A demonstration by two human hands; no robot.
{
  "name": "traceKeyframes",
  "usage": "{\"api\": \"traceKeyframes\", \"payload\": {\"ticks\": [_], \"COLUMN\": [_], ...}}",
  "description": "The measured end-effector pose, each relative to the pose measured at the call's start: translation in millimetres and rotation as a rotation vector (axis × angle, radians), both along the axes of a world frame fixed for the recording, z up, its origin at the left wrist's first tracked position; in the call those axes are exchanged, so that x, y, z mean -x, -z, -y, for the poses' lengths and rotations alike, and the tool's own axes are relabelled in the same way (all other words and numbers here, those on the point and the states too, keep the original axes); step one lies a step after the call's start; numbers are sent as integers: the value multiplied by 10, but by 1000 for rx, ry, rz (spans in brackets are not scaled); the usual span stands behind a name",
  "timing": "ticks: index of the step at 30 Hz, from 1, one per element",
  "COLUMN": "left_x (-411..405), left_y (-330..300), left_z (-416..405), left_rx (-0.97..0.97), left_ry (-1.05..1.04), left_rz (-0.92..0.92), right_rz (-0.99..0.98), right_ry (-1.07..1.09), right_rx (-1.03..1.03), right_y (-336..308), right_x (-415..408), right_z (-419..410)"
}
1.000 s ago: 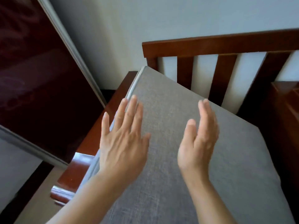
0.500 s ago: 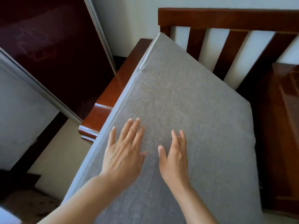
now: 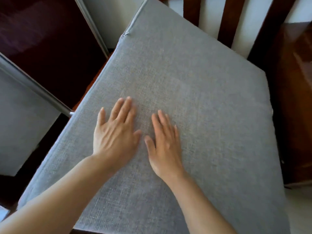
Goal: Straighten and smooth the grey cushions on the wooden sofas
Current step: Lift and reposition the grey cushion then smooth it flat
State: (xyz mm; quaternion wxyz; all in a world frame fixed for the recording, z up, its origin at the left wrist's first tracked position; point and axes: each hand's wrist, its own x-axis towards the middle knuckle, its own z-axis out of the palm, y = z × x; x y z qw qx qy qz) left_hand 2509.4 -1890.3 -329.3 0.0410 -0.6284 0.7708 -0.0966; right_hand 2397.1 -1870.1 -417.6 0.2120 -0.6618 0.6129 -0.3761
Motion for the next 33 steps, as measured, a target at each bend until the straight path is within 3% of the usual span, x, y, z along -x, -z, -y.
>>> {"api": "traceKeyframes", "payload": {"ticks": [3,5,7,9,11,13,14,16,18,21,23,27,33], "left_x": [426,620,761,1010,1263,1484,1612,1768,2009,2463,2629,2593,2693], "left_y": [3,370,703,792,781,896,1054,1282,1352,1381,1600,2286,2253], "left_z": [-168,-294,-367,-357,-429,-457,-476,-490,-521,-706,-778,-773,-747], "left_rx": [207,77,-122,-117,-31,-52,-132,-265,-300,-84,-170,-362,-390], "left_ry": [129,214,252,246,284,311,324,329,324,478,522,485,448], "left_rz": [-194,-170,22,54,-60,-118,-47,71,77,-175,-184,-14,-2], "right_rz": [171,82,-119,-39,88,67,-28,-223,-42,7,-106,-330,-341], "right_ry": [425,547,270,120,293,542,508,226,141,598,835,549,465], "right_rx": [267,201,-41,-150,-36,106,13,-257,-348,43,74,-317,-426], "right_y": [-7,275,719,797,660,692,830,1216,1284,1113,1319,2009,1957], "right_x": [614,814,775,981,1325,1635,1754,1766,1955,2476,2759,2753,2798], "right_z": [-243,-443,-559,-505,-555,-646,-717,-753,-762,-995,-1213,-1380,-1373]}}
